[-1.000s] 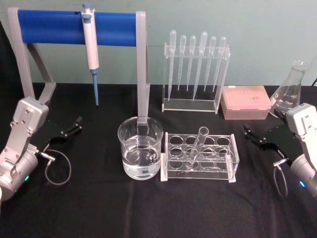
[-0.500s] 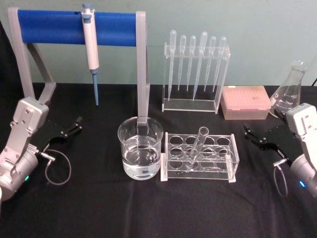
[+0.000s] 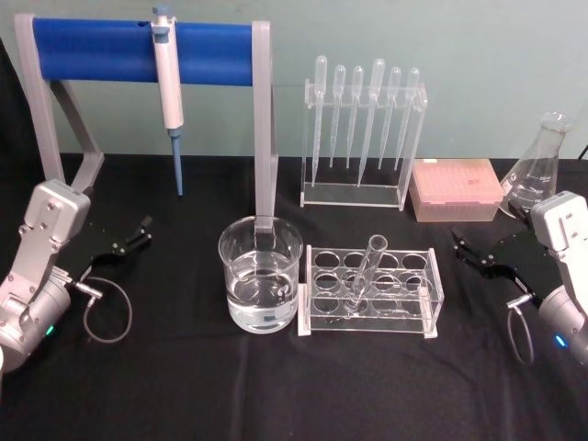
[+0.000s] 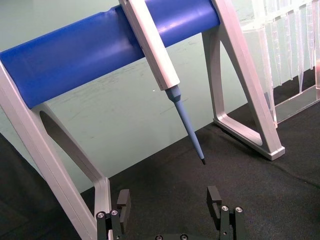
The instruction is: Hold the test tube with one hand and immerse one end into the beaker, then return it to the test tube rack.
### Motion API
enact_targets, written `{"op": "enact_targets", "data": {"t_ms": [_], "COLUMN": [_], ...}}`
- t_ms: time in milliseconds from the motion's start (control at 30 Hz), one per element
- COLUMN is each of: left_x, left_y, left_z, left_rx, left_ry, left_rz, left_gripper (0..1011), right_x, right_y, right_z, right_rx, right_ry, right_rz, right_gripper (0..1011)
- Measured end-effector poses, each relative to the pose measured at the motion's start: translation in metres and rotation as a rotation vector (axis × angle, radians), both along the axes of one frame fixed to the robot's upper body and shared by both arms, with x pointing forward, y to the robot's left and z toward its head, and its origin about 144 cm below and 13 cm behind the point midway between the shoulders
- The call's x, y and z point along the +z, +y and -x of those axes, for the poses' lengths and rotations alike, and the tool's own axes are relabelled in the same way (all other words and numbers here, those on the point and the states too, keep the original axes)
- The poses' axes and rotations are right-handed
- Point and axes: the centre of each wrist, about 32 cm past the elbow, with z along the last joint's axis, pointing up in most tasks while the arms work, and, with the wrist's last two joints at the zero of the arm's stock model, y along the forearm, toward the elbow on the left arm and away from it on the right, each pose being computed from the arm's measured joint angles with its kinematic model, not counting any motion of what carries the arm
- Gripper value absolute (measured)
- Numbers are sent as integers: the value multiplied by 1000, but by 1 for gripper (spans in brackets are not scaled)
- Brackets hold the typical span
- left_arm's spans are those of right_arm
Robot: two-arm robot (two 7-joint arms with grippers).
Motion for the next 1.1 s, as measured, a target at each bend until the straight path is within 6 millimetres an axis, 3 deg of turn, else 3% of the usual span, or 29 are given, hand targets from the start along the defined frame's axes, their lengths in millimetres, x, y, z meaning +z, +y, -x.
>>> {"op": "enact_targets", "data": {"t_ms": [533,1100], "left_x": [0,0], "left_y": [0,0], "left_z": [0,0], "left_rx": [0,0], "left_ry": [0,0], "left_rz": [0,0], "left_gripper": [1000,1000], "right_x": [0,46], "right_y": [0,-10], "right_z": [0,18], "right_rx": [0,100], "right_ry": [0,-35], "right_rz": [0,-81], "right_gripper": [1003,1003]}}
